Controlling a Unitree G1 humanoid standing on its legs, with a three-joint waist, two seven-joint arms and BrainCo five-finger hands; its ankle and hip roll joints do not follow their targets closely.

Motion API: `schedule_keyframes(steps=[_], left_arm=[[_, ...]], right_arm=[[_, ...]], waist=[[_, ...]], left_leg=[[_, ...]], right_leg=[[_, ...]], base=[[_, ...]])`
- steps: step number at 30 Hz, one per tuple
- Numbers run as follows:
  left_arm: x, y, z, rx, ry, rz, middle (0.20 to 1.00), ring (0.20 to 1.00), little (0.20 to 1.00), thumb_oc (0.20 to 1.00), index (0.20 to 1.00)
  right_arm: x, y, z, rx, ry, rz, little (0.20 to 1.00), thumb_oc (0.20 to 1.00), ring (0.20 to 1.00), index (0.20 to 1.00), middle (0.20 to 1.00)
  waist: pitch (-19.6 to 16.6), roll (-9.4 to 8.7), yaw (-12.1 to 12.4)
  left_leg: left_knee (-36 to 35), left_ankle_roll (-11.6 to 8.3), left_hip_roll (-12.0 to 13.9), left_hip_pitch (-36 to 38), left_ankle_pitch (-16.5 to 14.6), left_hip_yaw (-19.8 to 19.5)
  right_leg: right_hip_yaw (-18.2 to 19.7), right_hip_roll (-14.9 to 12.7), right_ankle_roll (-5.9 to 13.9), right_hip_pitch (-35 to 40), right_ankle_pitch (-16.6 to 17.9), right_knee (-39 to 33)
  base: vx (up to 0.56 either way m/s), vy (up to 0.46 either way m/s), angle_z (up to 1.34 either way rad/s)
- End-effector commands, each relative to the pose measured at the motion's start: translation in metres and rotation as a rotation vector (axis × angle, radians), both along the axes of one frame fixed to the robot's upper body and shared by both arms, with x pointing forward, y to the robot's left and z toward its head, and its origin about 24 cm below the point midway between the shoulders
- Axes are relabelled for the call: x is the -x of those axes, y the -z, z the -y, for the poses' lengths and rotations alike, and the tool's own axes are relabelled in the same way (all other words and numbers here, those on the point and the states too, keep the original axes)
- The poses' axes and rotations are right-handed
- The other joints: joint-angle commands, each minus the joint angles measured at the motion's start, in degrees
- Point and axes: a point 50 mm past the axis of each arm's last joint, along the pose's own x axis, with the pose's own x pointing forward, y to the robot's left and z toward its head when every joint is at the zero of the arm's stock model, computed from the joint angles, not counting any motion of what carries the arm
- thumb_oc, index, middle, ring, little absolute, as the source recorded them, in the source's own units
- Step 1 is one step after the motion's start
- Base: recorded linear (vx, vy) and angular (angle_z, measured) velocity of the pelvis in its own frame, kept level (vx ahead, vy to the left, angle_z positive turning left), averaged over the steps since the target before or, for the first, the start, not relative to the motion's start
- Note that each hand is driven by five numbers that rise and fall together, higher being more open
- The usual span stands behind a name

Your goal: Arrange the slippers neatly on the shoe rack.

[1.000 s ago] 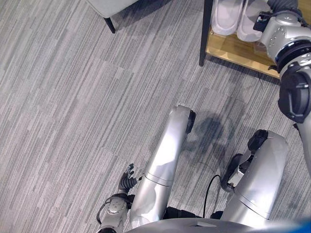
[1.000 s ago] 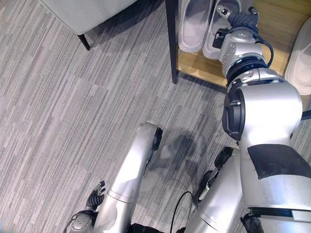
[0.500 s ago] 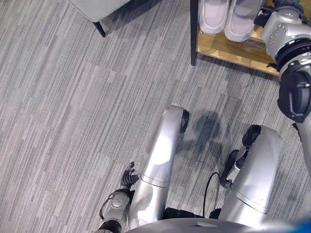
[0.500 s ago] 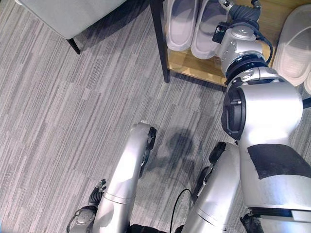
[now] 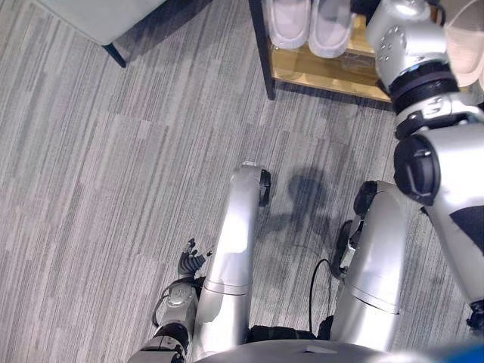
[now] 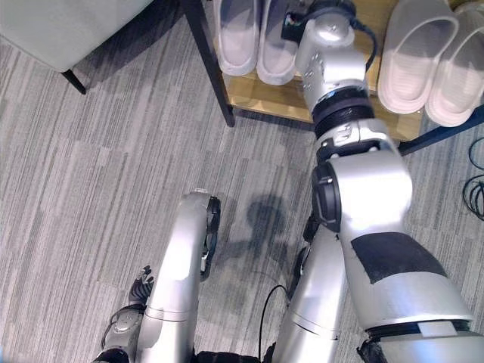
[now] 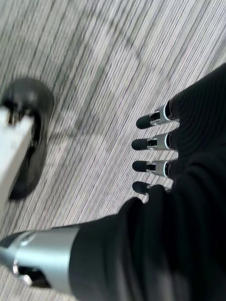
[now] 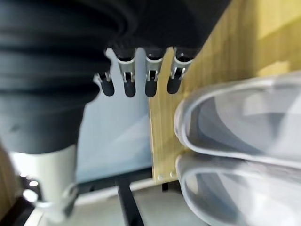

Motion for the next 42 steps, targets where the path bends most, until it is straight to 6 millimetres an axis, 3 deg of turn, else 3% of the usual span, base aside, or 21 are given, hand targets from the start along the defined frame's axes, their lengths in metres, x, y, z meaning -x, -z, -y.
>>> schedule_keyframes(steps=[1,4,5,6,7,11,14,15,18,21,22,23,24,27,29,32,33,34,35,36,42], left_arm=[[0.002,0.006,0.034,0.117,-0.062,-0.004,1.000,1.000,1.000,1.000,1.000],[-0.004,0.000,0.027,0.111,-0.100,0.014,1.000,1.000,1.000,1.000,1.000],[-0.004,-0.002,0.020,0.096,-0.121,0.019,1.000,1.000,1.000,1.000,1.000],[-0.004,-0.002,0.021,0.096,-0.120,0.018,1.000,1.000,1.000,1.000,1.000],[-0.006,-0.005,0.011,0.080,-0.137,0.031,1.000,1.000,1.000,1.000,1.000],[-0.005,-0.006,0.005,0.045,-0.119,0.027,1.000,1.000,1.000,1.000,1.000],[-0.007,-0.010,-0.006,-0.009,-0.106,0.036,1.000,1.000,1.000,1.000,1.000],[0.031,0.007,-0.016,-0.057,-0.062,-0.020,1.000,1.000,1.000,1.000,1.000],[0.020,0.007,-0.025,-0.090,-0.088,-0.017,1.000,1.000,1.000,1.000,1.000],[0.016,0.002,-0.029,-0.148,-0.035,0.008,1.000,1.000,1.000,1.000,1.000],[0.019,0.001,-0.034,-0.172,-0.025,0.013,1.000,1.000,1.000,1.000,1.000],[0.019,0.001,-0.034,-0.172,-0.025,0.012,1.000,1.000,1.000,1.000,1.000],[0.031,0.002,-0.044,-0.214,-0.014,0.000,1.000,1.000,1.000,1.000,1.000],[0.050,0.006,-0.053,-0.239,-0.007,-0.037,1.000,1.000,1.000,1.000,1.000],[0.061,0.009,-0.054,-0.251,0.019,-0.067,1.000,1.000,1.000,1.000,1.000],[0.076,0.017,-0.048,-0.254,0.051,-0.127,1.000,1.000,1.000,1.000,1.000],[0.083,0.022,-0.042,-0.240,0.051,-0.158,1.000,1.000,1.000,1.000,1.000],[0.083,0.022,-0.042,-0.241,0.051,-0.158,1.000,1.000,1.000,1.000,1.000],[0.087,0.025,-0.039,-0.232,0.047,-0.175,1.000,1.000,1.000,1.000,1.000],[0.090,0.028,-0.036,-0.223,0.037,-0.193,1.000,1.000,1.000,1.000,1.000],[0.128,0.048,-0.030,-0.155,-0.020,-0.382,1.000,1.000,1.000,1.000,1.000]], right_arm=[[0.019,-0.013,-0.025,0.067,-0.116,0.093,1.000,1.000,1.000,1.000,1.000],[0.029,0.001,-0.021,0.078,-0.172,0.105,1.000,1.000,1.000,1.000,1.000],[0.045,0.001,-0.021,0.097,-0.227,0.160,1.000,1.000,1.000,1.000,1.000],[0.046,0.002,-0.020,0.097,-0.227,0.157,1.000,1.000,1.000,1.000,1.000],[0.068,-0.001,-0.012,0.121,-0.249,0.247,1.000,1.000,1.000,1.000,1.000],[0.094,0.007,0.012,0.155,-0.221,0.320,1.000,1.000,1.000,1.000,1.000],[0.118,0.018,0.046,0.238,-0.116,0.367,1.000,1.000,1.000,1.000,1.000],[0.120,0.029,0.090,0.204,0.060,0.339,1.000,1.000,1.000,1.000,1.000],[0.132,0.112,0.143,0.205,0.231,0.122,1.000,1.000,1.000,1.000,1.000],[0.179,0.189,0.190,0.277,0.396,-0.135,1.000,1.000,1.000,1.000,1.000],[0.187,0.204,0.196,0.302,0.424,-0.191,1.000,1.000,1.000,1.000,1.000],[0.188,0.204,0.196,0.302,0.424,-0.191,1.000,1.000,1.000,1.000,1.000],[0.199,0.236,0.214,0.306,0.498,-0.335,1.000,1.000,1.000,1.000,1.000],[0.211,0.274,0.232,0.311,0.611,-0.474,1.000,1.000,1.000,1.000,1.000],[0.220,0.304,0.244,0.261,0.706,-0.568,1.000,1.000,1.000,1.000,1.000],[0.230,0.342,0.248,0.175,0.802,-0.666,1.000,1.000,1.000,1.000,1.000],[0.241,0.370,0.246,0.158,0.849,-0.758,1.000,1.000,1.000,1.000,1.000],[0.241,0.370,0.246,0.158,0.848,-0.758,1.000,1.000,1.000,1.000,1.000],[0.247,0.386,0.241,0.156,0.852,-0.819,1.000,1.000,1.000,1.000,1.000],[0.252,0.400,0.237,0.156,0.856,-0.876,1.000,1.000,1.000,1.000,1.000],[0.297,0.481,0.190,0.163,0.749,-1.268,1.000,1.000,1.000,1.000,1.000]], waist=[[-1.7,-1.65,0.1],[-1.7,-1.46,-1.2],[-1.7,-1.50,-1.7],[-1.7,-1.44,-1.7],[-1.7,-1.38,-2.5],[-1.7,-0.54,-2.5],[-1.7,0.12,-2.8],[-1.7,0.81,-2.5],[-3.4,-0.96,-3.9],[-9.5,-1.10,-4.0],[-11.1,-0.95,-3.9],[-11.1,-0.95,-3.8],[-15.2,-0.61,-3.6],[-20.7,-0.46,-3.0],[-22.1,-0.83,-2.4],[-24.0,-1.41,-1.9],[-25.4,-1.72,-1.5],[-25.2,-1.68,-1.6],[-26.0,-1.96,-1.3],[-26.8,-2.33,-1.2],[-32.0,-4.42,-0.1]], left_leg=[[2.3,5.18,2.7,-0.5,-2.8,2.8],[1.9,5.39,2.7,-0.5,-2.6,2.8],[1.5,5.46,2.6,-0.5,-2.4,3.0],[1.5,5.47,2.6,-0.5,-2.4,3.0],[0.8,5.71,2.7,-0.5,-2.2,3.3],[0.6,5.89,2.3,-0.5,-2.0,3.3],[0.4,6.07,2.0,-0.5,-1.8,3.5],[-0.8,5.92,1.7,-0.5,-1.2,3.7],[-3.8,5.78,1.4,-0.5,-0.8,3.2],[-10.1,6.29,0.7,-0.5,1.2,2.7],[-12.3,6.54,1.0,-0.5,2.0,2.7],[-12.4,6.54,1.0,-0.5,2.0,2.7],[-18.0,6.80,1.1,-0.5,4.3,2.7],[-26.3,6.58,1.5,0.1,8.2,2.0],[-33.0,6.38,1.6,5.5,10.0,1.3],[-43.9,5.52,1.6,15.6,12.4,0.4],[-50.6,5.04,1.2,21.7,14.4,0.0],[-50.8,5.03,1.2,22.0,14.5,0.0],[-54.2,4.70,1.2,24.8,15.6,-0.1],[-59.2,4.05,1.3,27.6,18.8,-0.4],[-78.7,3.10,1.0,47.0,25.0,-2.0]], right_leg=[[1.5,1.5,-6.04,-2.4,15.2,-0.3],[1.2,1.8,-6.04,-2.4,15.5,-1.1],[1.2,2.0,-6.15,-2.4,15.8,-1.7],[1.2,2.0,-6.16,-2.4,15.9,-1.7],[1.3,2.0,-6.22,-2.4,16.1,-2.9],[1.3,1.9,-6.03,-2.4,16.2,-3.5],[1.6,1.6,-5.75,-2.4,16.2,-4.3],[1.8,0.8,-5.62,-2.3,15.9,-5.4],[0.0,0.6,-5.54,-1.0,15.9,-8.5],[-2.4,-0.8,-5.47,-0.2,16.2,-15.8],[-3.1,-1.2,-5.35,0.0,16.6,-18.2],[-3.1,-1.2,-5.36,0.0,16.7,-18.2],[-5.4,-2.2,-4.89,1.0,17.6,-24.6],[-9.5,-2.8,-4.82,4.1,18.9,-34.7],[-12.1,-3.2,-5.08,10.2,20.0,-42.4],[-15.1,-2.3,-4.85,20.6,23.1,-54.7],[-16.6,-1.8,-4.66,26.6,25.2,-61.9],[-16.7,-1.8,-4.67,27.0,25.3,-62.1],[-17.8,-1.6,-4.62,29.7,26.7,-65.8],[-18.3,-0.9,-4.88,32.6,30.0,-70.9],[-23.1,0.2,-4.72,52.2,37.6,-91.7]], base=[[-0.01,0.023,-0.10],[-0.03,0.003,-0.07],[-0.03,-0.005,-0.05],[-0.03,-0.007,-0.07],[-0.01,0.000,-0.04],[-0.01,-0.003,-0.03],[-0.01,-0.031,-0.01],[-0.04,-0.133,0.00],[0.00,-0.185,0.08],[0.03,-0.109,0.17],[-0.04,-0.048,0.18],[-0.12,-0.045,0.16],[-0.13,-0.044,0.03],[-0.17,-0.038,0.06],[-0.15,-0.036,0.12],[-0.11,-0.027,0.10],[-0.05,-0.014,0.07],[-0.01,-0.017,0.07],[-0.06,-0.046,0.10],[-0.02,-0.054,0.10],[0.15,-0.043,0.02]])
